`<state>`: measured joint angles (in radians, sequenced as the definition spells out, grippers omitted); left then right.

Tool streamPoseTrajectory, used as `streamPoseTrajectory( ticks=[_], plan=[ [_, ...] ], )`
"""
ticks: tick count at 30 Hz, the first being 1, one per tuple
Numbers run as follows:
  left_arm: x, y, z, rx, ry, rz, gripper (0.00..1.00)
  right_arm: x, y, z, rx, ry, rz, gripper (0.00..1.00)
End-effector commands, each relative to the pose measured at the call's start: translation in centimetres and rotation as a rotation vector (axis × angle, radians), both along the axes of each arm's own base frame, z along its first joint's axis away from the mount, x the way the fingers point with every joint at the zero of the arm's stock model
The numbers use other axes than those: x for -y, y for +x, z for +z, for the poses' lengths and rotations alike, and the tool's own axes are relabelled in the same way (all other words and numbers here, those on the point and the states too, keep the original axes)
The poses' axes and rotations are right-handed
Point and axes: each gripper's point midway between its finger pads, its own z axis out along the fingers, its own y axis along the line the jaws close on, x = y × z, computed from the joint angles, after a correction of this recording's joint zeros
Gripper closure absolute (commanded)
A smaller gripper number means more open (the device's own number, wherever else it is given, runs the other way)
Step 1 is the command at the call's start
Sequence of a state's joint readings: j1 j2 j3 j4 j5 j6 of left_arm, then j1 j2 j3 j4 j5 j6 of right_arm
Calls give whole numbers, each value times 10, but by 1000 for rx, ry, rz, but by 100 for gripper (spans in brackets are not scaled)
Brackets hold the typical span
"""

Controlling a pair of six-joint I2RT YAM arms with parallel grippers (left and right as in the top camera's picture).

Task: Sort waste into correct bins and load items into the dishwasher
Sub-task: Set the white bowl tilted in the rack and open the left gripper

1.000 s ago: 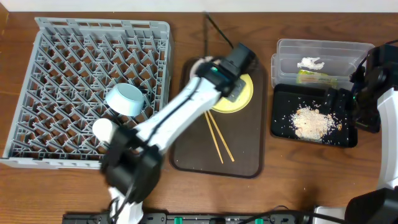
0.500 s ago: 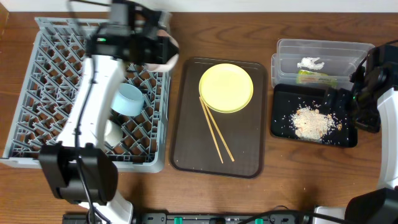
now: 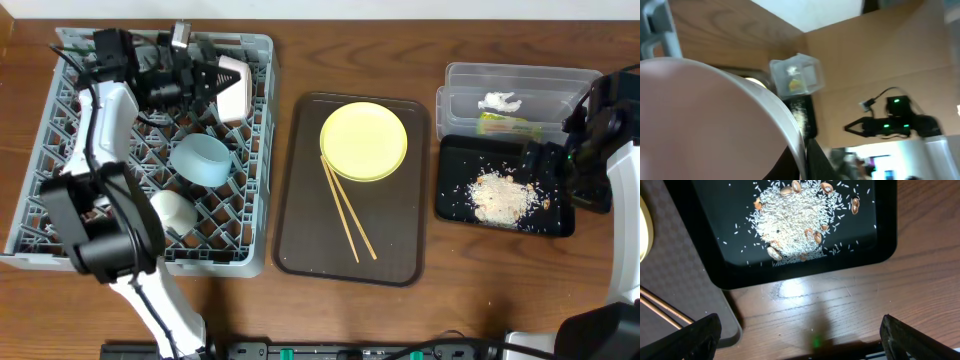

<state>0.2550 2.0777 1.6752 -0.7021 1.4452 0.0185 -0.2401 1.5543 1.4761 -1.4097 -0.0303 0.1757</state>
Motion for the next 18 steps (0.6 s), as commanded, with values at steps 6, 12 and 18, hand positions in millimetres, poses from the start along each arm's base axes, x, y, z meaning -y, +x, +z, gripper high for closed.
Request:
streamPoseTrajectory(
  ticks=[6,12,18],
  plan=[
    [-35,9,-34,-108,-142,43,92,1,0,7,25,-1,-15,1],
    [-62,12,-53,-141,-79,122,92,1,0,7,24,-1,-15,1],
    [-80,14,-68,-169,1,179,65,0,-2,7,18,1,-15,1]
  ],
)
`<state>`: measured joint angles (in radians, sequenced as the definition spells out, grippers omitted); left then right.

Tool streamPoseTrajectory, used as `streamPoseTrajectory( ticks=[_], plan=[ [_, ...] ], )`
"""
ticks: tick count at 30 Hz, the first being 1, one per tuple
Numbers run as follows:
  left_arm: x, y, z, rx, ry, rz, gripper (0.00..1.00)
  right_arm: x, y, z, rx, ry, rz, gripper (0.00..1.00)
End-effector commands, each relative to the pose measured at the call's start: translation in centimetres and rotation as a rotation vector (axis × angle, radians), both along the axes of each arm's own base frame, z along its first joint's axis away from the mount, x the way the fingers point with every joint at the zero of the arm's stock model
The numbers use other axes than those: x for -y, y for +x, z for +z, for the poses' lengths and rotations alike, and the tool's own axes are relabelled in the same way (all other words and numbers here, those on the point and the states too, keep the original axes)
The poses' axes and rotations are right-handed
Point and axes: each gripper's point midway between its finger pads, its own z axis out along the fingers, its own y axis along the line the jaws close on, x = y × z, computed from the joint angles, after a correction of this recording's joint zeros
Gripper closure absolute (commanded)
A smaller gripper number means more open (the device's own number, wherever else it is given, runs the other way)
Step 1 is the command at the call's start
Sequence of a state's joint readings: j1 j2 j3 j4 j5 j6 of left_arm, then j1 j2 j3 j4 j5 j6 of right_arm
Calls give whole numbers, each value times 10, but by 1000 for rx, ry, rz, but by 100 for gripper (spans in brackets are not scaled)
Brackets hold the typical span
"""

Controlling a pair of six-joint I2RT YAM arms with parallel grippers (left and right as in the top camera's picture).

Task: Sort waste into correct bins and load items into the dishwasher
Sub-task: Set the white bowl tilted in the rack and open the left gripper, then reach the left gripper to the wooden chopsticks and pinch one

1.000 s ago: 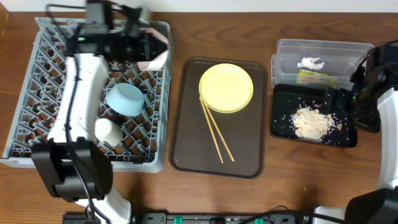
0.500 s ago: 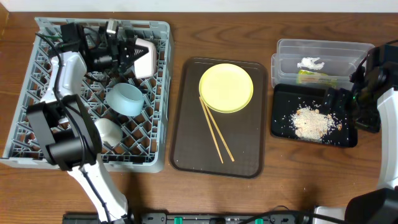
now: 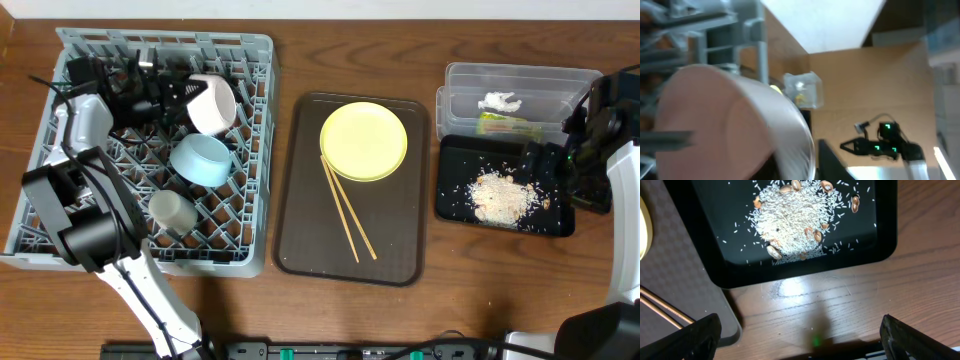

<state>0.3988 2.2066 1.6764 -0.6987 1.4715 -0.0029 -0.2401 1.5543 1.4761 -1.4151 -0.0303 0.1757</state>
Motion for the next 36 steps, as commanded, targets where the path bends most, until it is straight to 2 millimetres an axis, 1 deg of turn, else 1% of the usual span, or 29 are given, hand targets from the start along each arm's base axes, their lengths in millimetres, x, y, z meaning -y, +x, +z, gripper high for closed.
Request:
streamPoseTrajectory(
  ticks=[1,2,6,9,13,15,17,19,21,24,26,29,33,36],
  plan=[
    [-14,4,-23,-60,94,46,59,1,-1,7,23,0,-15,1],
    [-18,3,-28,-82,115,58,56,1,-1,7,23,0,-15,1],
    [-35,-3,-50,-175,212,106,34,0,-2,7,18,1,-15,1],
    [-48,-7,-54,-204,234,134,28,0,-2,7,15,1,-14,1],
    [-64,-10,-39,-179,244,174,24,0,-3,7,15,1,-10,1],
    [-71,-11,-24,-149,257,194,22,0,-2,7,15,1,-8,1],
    [-74,-13,-4,-110,283,212,21,0,-2,7,15,1,-8,1],
    [-77,-19,11,-102,349,233,21,0,-2,7,15,1,-8,1],
    [-77,-28,20,-132,462,257,20,0,-2,7,15,1,-8,1],
    [-69,-50,30,-209,663,272,16,0,-2,7,16,1,-8,1],
    [-57,-65,38,-249,770,262,16,0,-2,7,16,1,-8,1],
    [-34,-87,46,-340,891,268,15,0,-2,7,16,1,-8,1],
    [-9,-111,50,-447,1041,293,14,0,-2,7,16,1,-8,1],
    [24,-130,51,-485,1096,247,14,0,-3,7,15,1,-8,1]
  ],
)
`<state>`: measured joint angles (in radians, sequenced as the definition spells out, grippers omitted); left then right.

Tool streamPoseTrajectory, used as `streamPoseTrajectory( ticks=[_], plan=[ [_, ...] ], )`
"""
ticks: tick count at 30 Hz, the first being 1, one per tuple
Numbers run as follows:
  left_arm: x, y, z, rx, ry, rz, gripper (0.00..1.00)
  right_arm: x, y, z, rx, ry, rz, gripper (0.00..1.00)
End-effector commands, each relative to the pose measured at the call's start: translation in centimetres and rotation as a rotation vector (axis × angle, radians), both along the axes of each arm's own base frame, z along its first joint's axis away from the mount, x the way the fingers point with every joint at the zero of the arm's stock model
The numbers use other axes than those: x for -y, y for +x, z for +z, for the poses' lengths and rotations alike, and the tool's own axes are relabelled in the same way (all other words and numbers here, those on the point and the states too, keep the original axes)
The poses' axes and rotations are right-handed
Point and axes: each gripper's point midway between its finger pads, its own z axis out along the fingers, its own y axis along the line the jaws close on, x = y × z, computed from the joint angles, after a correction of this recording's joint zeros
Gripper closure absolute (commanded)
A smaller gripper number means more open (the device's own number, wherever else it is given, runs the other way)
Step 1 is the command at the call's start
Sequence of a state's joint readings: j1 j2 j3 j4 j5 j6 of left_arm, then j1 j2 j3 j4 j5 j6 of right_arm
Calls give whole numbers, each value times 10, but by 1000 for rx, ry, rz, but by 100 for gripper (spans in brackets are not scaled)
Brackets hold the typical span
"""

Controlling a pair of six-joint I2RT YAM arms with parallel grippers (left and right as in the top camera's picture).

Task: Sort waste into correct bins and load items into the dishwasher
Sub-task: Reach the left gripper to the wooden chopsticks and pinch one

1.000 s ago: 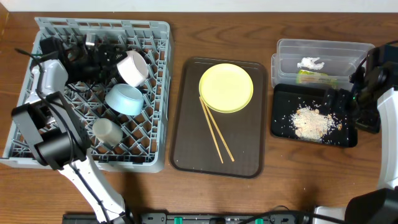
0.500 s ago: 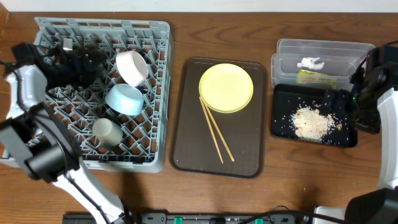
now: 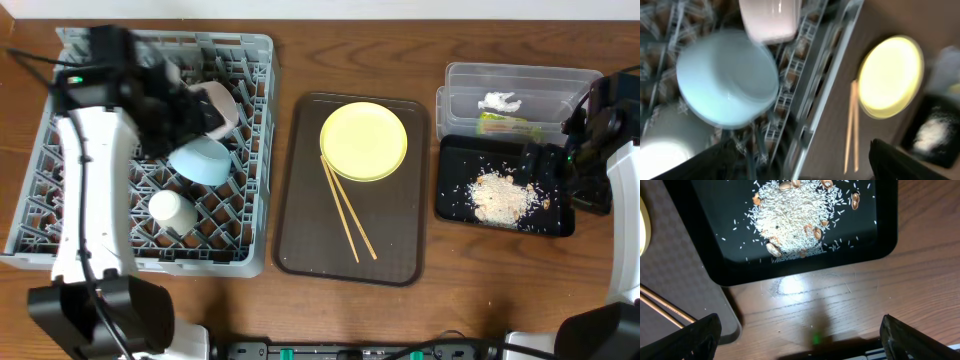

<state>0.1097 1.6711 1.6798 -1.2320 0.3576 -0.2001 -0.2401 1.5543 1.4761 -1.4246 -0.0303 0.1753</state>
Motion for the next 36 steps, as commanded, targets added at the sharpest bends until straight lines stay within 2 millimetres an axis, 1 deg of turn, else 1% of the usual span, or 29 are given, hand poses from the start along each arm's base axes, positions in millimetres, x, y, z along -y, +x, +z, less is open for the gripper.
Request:
streamPoseTrajectory(
  ticks=[1,4,7,11,14,16,19,20,21,24,27,29,32,34,35,36],
  plan=[
    [7,-17,0,-63,158,77,14,1,-1,7,23,-1,-8,1],
    [27,-36,-2,-116,227,91,14,1,-1,7,22,-1,-8,1],
    [37,-57,-3,-138,319,153,14,0,-2,7,18,0,-8,1],
    [64,-80,4,-80,314,121,12,0,-2,7,16,1,-8,1],
    [67,-97,13,-12,326,115,12,0,-2,7,15,1,-8,1],
    [68,-102,18,57,323,100,11,0,-3,7,15,1,-8,1],
    [79,-103,15,150,276,57,2,0,-2,7,15,1,-8,1],
    [82,-102,11,162,258,49,0,0,-2,7,15,1,-8,1],
    [87,-101,5,167,236,42,1,0,-3,7,15,1,-8,1],
    [106,-95,-17,153,159,12,1,0,-3,7,15,1,-8,1],
    [124,-83,-40,146,102,-14,1,0,-2,7,15,1,-8,1],
    [133,-74,-58,131,92,-23,0,0,-2,7,15,1,-8,1],
    [145,-65,-81,88,92,-41,2,0,-2,7,15,1,-8,1],
    [157,-61,-98,51,73,-65,5,0,-2,7,15,1,-8,1],
    [164,-60,-106,33,62,-78,7,0,-2,7,16,1,-8,1],
    [170,-60,-114,16,54,-91,12,0,-2,7,15,1,-8,1]
  ],
)
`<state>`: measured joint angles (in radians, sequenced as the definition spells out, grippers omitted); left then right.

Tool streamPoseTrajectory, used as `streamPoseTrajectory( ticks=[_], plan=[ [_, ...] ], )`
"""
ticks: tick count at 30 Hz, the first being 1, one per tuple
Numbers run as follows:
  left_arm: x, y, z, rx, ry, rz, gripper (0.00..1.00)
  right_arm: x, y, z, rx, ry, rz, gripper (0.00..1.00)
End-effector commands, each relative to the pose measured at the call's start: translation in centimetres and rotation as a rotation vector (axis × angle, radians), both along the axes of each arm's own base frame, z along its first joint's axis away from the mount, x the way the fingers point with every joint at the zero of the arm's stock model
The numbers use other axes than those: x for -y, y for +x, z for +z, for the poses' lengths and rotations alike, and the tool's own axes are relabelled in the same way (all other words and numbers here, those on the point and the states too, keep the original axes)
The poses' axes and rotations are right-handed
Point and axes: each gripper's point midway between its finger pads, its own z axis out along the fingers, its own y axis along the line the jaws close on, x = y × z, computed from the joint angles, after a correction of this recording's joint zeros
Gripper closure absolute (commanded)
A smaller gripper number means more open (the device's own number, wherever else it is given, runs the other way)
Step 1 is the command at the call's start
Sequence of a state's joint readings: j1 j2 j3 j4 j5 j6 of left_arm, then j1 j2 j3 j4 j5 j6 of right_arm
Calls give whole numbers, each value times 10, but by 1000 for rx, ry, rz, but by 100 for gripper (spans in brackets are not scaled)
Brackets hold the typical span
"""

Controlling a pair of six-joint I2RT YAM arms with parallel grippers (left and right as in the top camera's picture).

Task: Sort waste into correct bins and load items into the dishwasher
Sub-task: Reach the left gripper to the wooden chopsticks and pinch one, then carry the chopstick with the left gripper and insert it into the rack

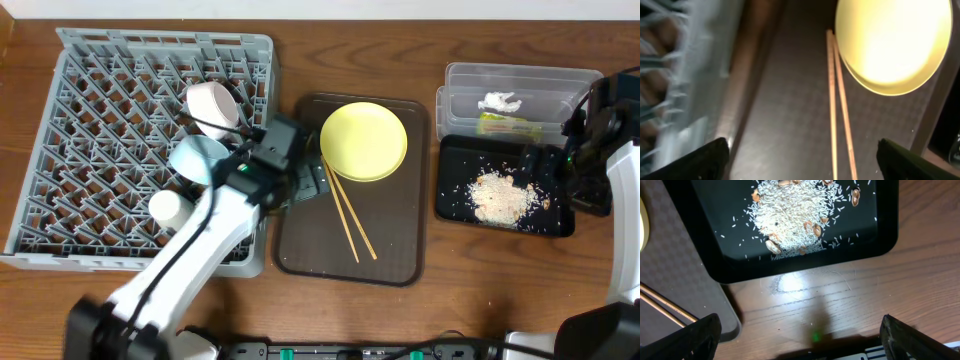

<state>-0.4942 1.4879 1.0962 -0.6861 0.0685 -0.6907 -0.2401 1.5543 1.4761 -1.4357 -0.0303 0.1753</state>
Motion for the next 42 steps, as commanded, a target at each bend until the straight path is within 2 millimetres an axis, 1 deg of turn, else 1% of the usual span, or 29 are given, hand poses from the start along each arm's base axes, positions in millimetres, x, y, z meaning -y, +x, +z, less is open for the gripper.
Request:
streamPoseTrajectory(
  ticks=[1,4,8,12,15,16,19,23,26,28,32,35,38,42],
  plan=[
    [23,-5,-26,-84,-42,-52,15,1,0,7,27,-2,-8,1],
    [37,-5,-50,-124,-39,-82,16,1,0,7,26,-1,-8,2],
    [45,-12,-76,-180,-5,-109,16,1,0,7,26,-1,-8,1],
    [52,-19,-94,-214,18,-134,16,1,0,7,26,-2,-8,1],
    [53,-22,-103,-224,46,-144,16,1,0,7,26,-1,-8,1],
    [53,-23,-105,-224,58,-147,16,1,0,7,26,-1,-8,1],
    [51,-24,-110,-222,93,-150,21,1,0,7,26,-1,-8,1],
    [46,-25,-120,-212,164,-152,22,1,0,7,26,-1,-8,1],
    [46,-30,-127,-226,190,-163,22,1,0,7,26,-1,-8,1],
    [44,-31,-130,-232,204,-165,26,1,0,7,26,-1,-8,1],
    [39,-33,-132,-240,232,-161,37,1,0,7,26,-1,-8,1],
    [34,-34,-132,-244,258,-157,40,0,0,7,26,1,-8,1],
    [23,-35,-132,-245,311,-148,43,-2,1,7,31,17,-6,1],
    [15,-36,-131,-246,351,-142,51,-3,1,7,32,20,-3,1]
  ],
)
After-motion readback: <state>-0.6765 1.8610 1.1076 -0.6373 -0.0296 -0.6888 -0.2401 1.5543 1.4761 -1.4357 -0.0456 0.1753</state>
